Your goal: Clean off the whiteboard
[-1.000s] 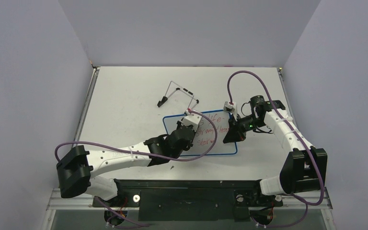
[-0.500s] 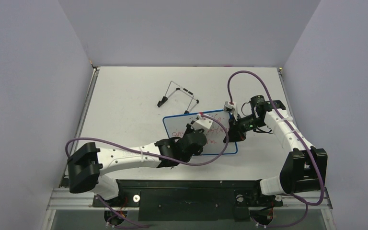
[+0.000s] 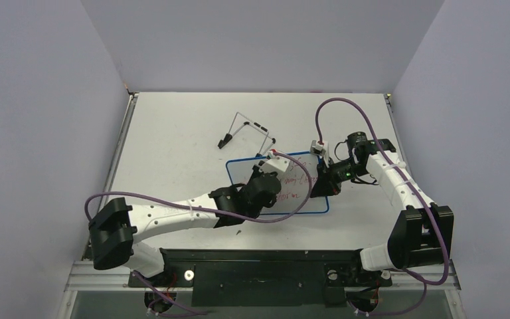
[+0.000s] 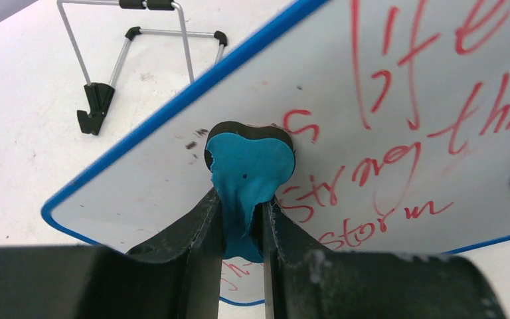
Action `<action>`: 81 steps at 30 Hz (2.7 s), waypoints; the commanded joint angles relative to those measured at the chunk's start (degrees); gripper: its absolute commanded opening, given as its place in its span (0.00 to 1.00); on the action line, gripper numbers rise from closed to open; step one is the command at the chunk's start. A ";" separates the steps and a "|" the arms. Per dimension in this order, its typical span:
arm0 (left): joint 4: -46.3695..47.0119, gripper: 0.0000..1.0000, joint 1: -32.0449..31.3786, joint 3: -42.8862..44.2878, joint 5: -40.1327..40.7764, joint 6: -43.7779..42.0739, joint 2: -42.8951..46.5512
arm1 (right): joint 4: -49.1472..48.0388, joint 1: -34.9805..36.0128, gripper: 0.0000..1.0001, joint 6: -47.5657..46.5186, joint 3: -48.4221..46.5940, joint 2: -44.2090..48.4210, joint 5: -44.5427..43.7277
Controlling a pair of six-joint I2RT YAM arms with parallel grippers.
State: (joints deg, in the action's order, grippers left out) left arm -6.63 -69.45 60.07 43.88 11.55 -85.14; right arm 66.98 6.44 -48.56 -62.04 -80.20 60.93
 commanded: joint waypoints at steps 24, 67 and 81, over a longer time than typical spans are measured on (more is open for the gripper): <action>10.14 0.00 4.63 -5.50 -13.74 15.32 9.23 | 1.97 0.87 0.00 -3.12 -2.08 0.83 2.31; 10.87 0.00 4.81 -9.84 -12.74 12.66 8.77 | 2.43 0.97 0.00 -3.56 -2.11 0.55 2.44; 16.54 0.00 0.13 -11.59 -14.96 9.12 8.19 | 2.22 0.96 0.00 -3.56 -2.12 0.15 2.26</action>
State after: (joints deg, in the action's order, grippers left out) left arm 4.91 -66.70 47.94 28.95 22.33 -74.78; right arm 68.75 6.85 -50.09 -62.06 -80.20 60.99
